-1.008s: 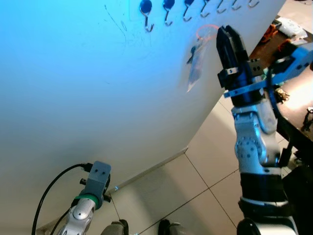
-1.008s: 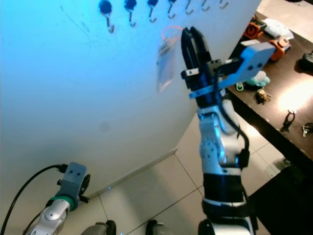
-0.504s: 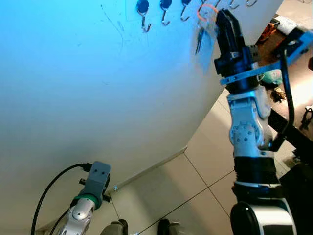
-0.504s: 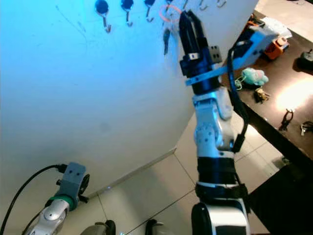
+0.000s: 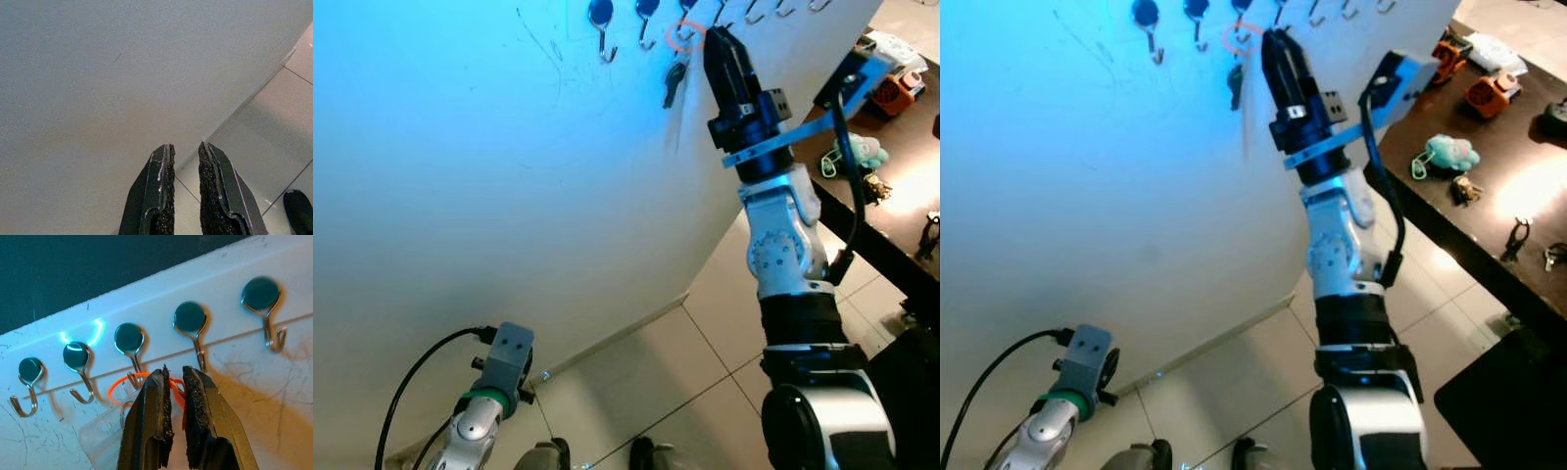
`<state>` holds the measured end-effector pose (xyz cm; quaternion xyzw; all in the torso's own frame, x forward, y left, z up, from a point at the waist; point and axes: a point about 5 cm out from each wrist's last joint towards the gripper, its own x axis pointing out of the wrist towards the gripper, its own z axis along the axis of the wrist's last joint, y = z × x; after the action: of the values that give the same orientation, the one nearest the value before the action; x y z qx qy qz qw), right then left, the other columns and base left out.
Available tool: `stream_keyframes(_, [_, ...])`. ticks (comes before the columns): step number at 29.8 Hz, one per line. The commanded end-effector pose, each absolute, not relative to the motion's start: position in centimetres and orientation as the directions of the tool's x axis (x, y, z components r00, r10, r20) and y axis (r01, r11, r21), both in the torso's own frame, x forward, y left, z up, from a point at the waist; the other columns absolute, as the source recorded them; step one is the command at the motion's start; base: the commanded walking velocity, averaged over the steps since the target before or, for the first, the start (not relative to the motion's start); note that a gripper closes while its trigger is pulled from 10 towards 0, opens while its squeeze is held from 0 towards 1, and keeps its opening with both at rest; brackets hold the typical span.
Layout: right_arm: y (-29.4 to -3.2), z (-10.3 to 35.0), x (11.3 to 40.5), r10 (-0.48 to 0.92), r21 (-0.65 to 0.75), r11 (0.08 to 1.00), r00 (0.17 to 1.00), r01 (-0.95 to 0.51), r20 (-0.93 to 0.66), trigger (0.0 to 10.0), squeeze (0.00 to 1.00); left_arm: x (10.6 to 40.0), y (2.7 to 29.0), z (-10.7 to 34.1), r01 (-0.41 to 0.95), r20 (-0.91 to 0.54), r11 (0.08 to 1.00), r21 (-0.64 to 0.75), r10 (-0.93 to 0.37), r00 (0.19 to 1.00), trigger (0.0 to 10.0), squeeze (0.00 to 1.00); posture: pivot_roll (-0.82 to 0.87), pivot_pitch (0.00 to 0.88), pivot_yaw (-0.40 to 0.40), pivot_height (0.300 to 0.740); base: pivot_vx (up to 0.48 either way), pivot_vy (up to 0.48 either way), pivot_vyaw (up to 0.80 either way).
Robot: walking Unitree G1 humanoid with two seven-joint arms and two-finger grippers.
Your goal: Hang keys on a hook
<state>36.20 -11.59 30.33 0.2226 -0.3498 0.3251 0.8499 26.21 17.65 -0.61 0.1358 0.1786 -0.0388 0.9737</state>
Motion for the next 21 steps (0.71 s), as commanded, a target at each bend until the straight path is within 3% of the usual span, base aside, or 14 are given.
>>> stream_keyframes(1, [-11.3,30.3,36.4,0.399,0.145,0.687,0.537,-0.712,0.744,10.0,0.0,25.4,17.5,-1.3,0.13,-0.386,0.961,0.245,-0.026,0.922,10.0,0.0,0.05,0.133,0.012,0.74,0.0,0.0,0.0])
stream_keyframes(8, [-11.5,27.8,36.6,0.402,0.173,0.716,0.602,-0.677,0.69,10.0,0.0,25.2,17.6,-1.4,0.12,-0.385,0.963,0.243,-0.017,0.923,10.0,0.0,0.05,0.136,0.007,0.74,0.0,0.0,0.0])
stream_keyframes(9, [-11.9,26.7,36.3,0.394,0.185,0.728,0.624,-0.66,0.675,10.0,0.68,25.1,17.6,-1.5,0.12,-0.388,0.963,0.243,-0.017,0.922,10.0,0.0,0.05,0.141,0.007,0.74,0.0,0.0,0.0])
stream_keyframes(10, [-11.9,26.7,36.3,0.394,0.185,0.728,0.624,-0.66,0.675,10.0,0.68,25.1,17.6,-1.5,0.12,-0.388,0.963,0.243,-0.017,0.922,10.0,0.0,0.05,0.141,0.007,0.74,0.0,0.0,0.0])
stream_keyframes(11, [-12.1,26.4,36.2,0.388,0.191,0.732,0.63,-0.655,0.673,10.0,1.0,25.0,17.6,-1.5,0.122,-0.389,0.962,0.243,-0.018,0.921,10.0,0.0,0.05,0.141,0.007,0.74,0.0,0.0,0.0])
stream_keyframes(16, [-12.8,25.8,35.2,0.39,0.188,0.723,0.617,-0.665,0.684,10.0,1.0,25.0,17.6,-1.6,0.126,-0.393,0.962,0.244,-0.021,0.919,10.0,0.0,0.04,0.142,0.011,0.74,0.0,0.0,0.0])
stream_keyframes(17, [-13.2,25.6,34.2,0.406,0.184,0.702,0.599,-0.688,0.69,10.0,0.0,25.0,17.5,-1.6,0.131,-0.394,0.961,0.245,-0.025,0.919,10.0,0.0,0.03,0.141,0.01,0.74,0.0,0.0,0.0])
stream_keyframes(21, [-13.9,24.0,31.7,0.468,0.173,0.669,0.59,-0.723,0.658,10.0,0.0,25.1,17.6,-1.6,0.138,-0.396,0.959,0.249,-0.029,0.918,10.0,0.0,0.03,0.14,0.005,0.74,0.0,0.0,0.0])
